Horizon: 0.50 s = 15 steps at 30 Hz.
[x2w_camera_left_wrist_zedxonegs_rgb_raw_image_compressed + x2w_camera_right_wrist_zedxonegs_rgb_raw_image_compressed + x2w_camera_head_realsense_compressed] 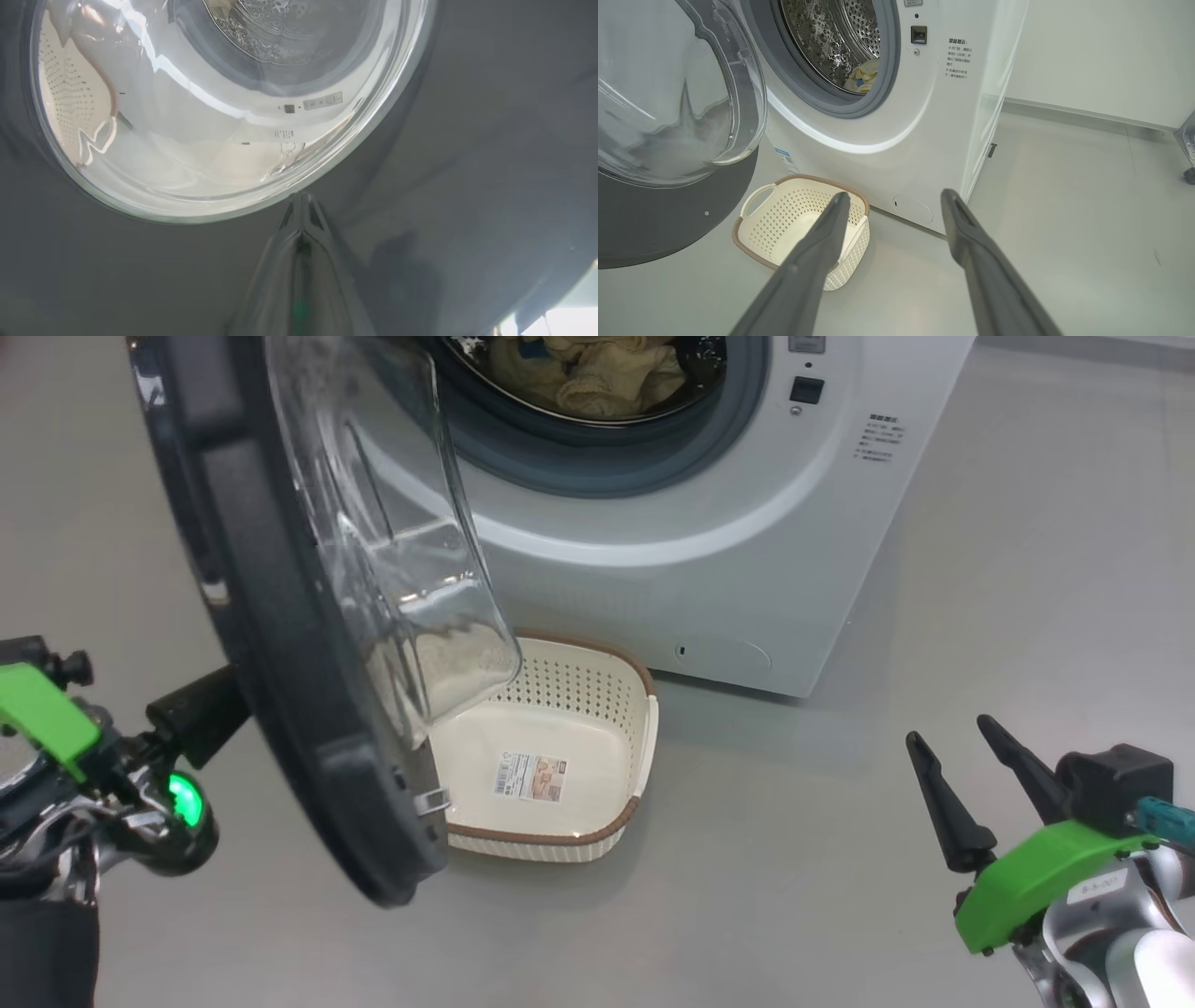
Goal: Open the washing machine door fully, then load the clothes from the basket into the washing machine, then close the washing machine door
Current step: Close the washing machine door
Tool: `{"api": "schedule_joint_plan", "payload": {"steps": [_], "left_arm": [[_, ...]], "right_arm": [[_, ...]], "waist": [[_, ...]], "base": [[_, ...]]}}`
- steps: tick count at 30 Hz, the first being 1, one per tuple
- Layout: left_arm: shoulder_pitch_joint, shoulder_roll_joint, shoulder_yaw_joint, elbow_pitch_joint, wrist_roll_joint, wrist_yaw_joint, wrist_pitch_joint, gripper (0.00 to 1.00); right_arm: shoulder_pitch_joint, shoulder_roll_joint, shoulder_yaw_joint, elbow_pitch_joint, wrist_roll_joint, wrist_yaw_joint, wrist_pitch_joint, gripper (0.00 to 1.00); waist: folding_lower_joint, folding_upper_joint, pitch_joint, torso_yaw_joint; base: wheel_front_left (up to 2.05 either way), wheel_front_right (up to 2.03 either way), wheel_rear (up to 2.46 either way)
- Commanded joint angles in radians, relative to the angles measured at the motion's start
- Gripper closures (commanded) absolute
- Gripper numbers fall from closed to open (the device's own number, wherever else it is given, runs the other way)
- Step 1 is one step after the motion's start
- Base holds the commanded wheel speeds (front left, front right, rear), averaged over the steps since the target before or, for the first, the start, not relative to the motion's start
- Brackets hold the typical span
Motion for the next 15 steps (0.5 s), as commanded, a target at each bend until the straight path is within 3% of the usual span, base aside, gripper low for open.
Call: {"api": "schedule_joint_plan", "payload": {"steps": [1,15], "left_arm": [[-0.036,0.018,0.019,-0.054,-0.003,-0.001,0.02,1.0],[-0.111,-0.078,-0.035,-0.011,0.038,-0.056,-0.036,1.0]], "right_arm": [[-0.042,-0.007,0.013,-0.028,0.005,0.0,-0.013,0.0],[-0.06,0.012,0.027,-0.002,0.007,0.0,-0.036,0.0]], "waist": [[0.0,0.0,0.004,-0.014],[0.0,0.0,0.015,-0.153]], "base": [[0.0,0.0,0.0],[0.0,0.0,0.0]]}}
